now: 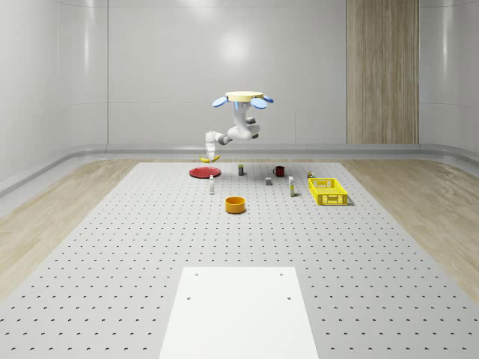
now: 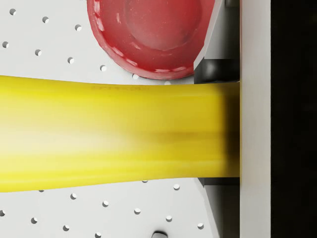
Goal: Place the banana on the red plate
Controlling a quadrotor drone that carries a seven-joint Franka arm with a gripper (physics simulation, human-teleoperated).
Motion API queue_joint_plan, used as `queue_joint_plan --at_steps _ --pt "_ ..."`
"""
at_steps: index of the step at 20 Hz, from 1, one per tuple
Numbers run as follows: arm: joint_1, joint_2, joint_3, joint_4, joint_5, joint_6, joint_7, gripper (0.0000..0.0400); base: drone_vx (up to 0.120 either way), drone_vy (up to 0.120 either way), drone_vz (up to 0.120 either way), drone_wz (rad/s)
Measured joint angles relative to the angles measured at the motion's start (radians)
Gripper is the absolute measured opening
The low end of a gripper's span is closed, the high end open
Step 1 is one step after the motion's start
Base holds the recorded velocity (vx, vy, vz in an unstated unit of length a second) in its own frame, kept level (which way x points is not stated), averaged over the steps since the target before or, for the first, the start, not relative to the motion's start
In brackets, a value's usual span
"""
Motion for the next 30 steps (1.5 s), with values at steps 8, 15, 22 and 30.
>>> queue_joint_plan --at_steps 8,15,22,30 --pt "0.000 0.002 0.000 0.000 -0.001 -0.002 -0.010 0.0190 0.010 -0.105 0.000 0.000" --pt "0.001 0.004 -0.001 0.000 -0.001 -0.004 -0.013 0.0190 0.120 -0.120 -0.046 0.000" --pt "0.001 0.005 -0.001 0.000 -0.002 -0.005 -0.013 0.0190 0.120 -0.120 -0.091 0.000" --pt "0.001 0.006 -0.001 0.000 -0.002 -0.006 -0.014 0.0190 0.075 -0.110 0.000 0.000"
